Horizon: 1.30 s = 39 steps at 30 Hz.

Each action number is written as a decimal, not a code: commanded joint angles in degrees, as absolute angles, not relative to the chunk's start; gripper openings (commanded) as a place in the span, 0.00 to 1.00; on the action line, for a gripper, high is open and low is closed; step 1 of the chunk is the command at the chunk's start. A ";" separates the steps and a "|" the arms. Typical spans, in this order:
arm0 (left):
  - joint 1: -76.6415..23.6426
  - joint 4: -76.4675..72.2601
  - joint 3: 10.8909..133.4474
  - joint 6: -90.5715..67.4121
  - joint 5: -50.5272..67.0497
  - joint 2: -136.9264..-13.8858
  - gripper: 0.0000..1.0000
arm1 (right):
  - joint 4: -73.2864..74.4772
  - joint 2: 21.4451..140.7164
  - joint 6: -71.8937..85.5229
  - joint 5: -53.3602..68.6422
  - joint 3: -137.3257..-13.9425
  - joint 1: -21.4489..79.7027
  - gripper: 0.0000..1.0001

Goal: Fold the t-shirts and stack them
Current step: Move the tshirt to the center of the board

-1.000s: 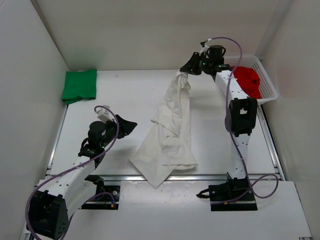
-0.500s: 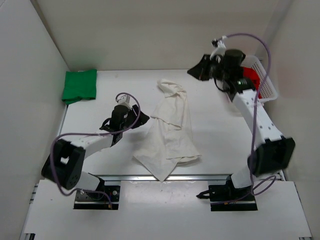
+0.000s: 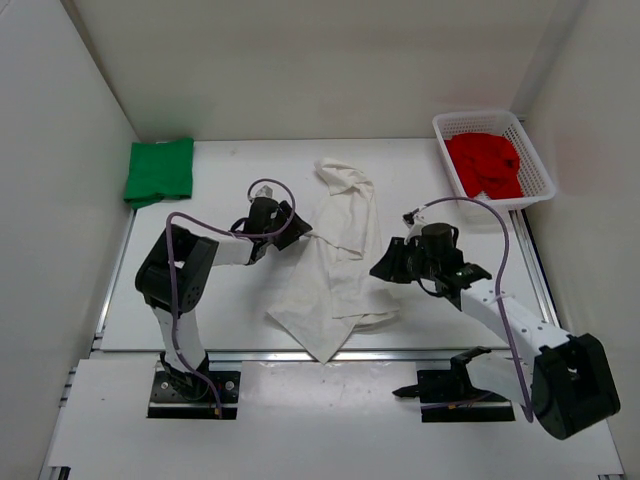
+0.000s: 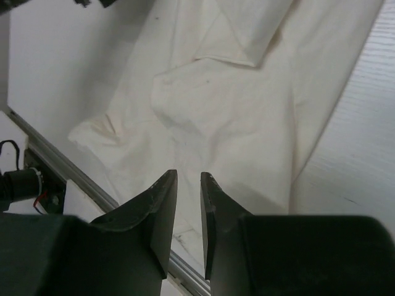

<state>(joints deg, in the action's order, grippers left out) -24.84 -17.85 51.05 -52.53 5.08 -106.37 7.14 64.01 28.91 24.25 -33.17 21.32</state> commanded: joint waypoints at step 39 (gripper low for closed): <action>-4.76 -11.71 56.51 -46.42 3.08 -94.49 0.00 | 0.54 60.19 35.95 21.86 -29.50 15.76 0.00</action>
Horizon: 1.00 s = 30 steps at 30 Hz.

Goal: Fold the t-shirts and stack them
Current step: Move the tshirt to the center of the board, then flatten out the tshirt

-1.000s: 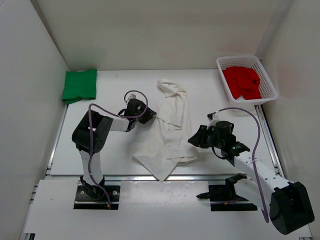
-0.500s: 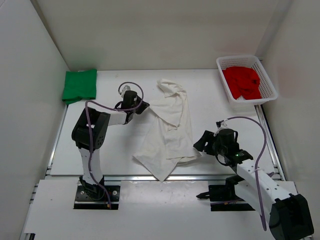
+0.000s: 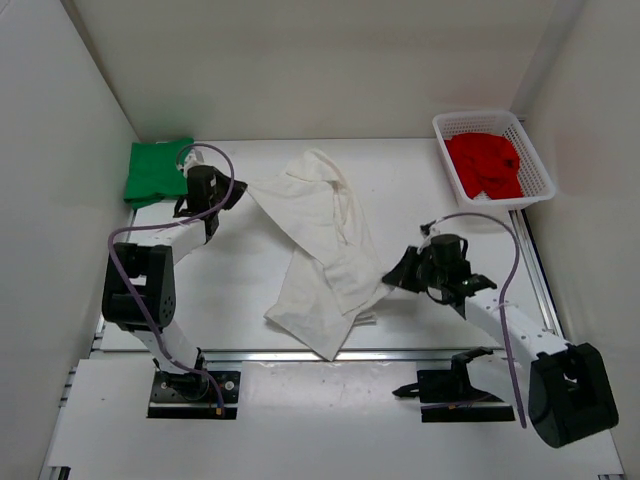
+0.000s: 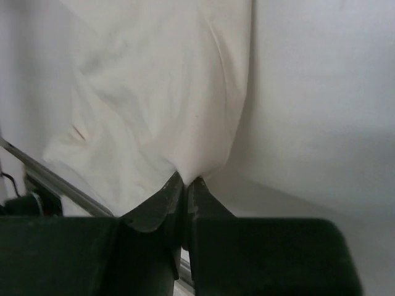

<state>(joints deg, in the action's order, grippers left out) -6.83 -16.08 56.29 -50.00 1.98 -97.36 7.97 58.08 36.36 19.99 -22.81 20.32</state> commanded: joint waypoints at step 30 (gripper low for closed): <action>3.43 -2.46 46.23 -41.84 2.81 -86.48 0.00 | -4.65 77.79 31.82 17.58 -38.25 7.56 0.33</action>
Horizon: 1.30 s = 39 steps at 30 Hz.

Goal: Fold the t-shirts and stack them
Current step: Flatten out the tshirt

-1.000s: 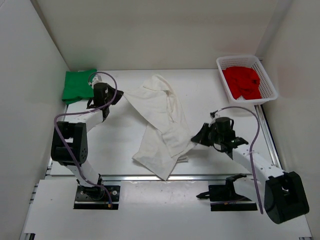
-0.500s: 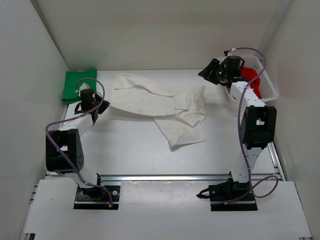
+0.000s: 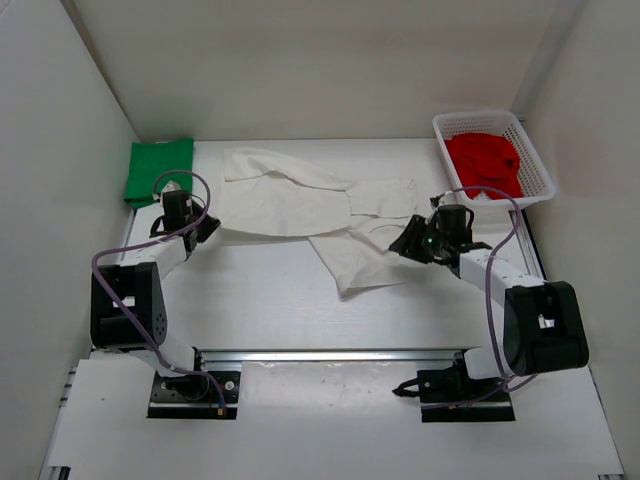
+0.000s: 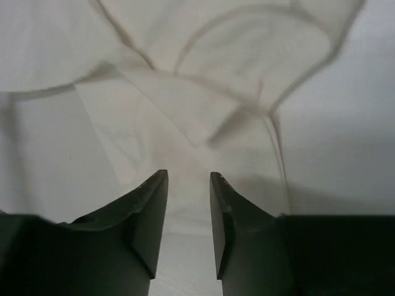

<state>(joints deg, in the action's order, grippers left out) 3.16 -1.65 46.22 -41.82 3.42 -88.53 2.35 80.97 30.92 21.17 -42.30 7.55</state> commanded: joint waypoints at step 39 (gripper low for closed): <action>0.62 -3.60 50.36 -42.01 4.75 -89.73 0.00 | -11.59 82.70 47.27 18.63 -42.00 44.27 0.01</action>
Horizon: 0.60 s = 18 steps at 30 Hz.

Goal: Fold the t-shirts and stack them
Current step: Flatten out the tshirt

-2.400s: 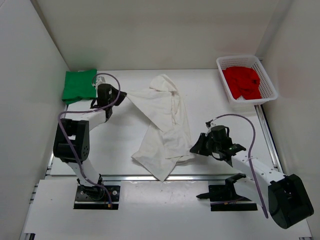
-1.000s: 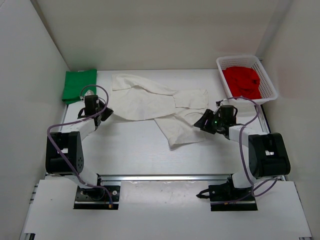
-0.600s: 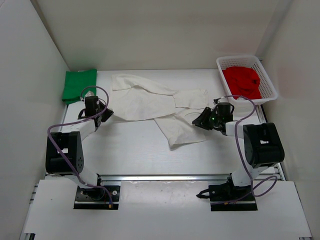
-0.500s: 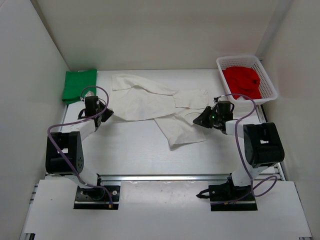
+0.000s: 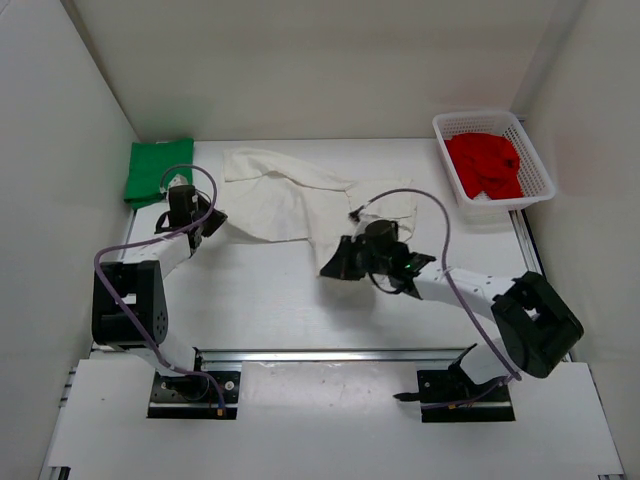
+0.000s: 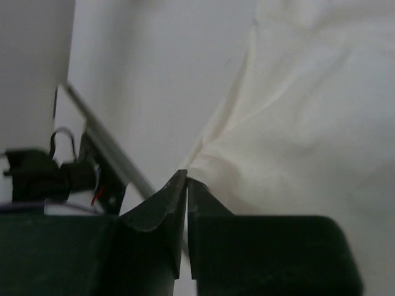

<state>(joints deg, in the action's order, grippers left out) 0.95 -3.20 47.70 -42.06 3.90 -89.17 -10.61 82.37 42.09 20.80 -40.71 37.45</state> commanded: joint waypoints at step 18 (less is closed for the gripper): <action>3.78 -1.84 51.51 -39.64 4.84 -91.59 0.00 | -0.26 75.15 35.34 11.54 -36.32 25.43 0.06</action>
<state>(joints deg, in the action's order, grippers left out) 3.57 -1.58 50.50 -40.66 4.14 -92.42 -4.54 76.77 40.25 21.02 -40.42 31.35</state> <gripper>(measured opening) 0.055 0.064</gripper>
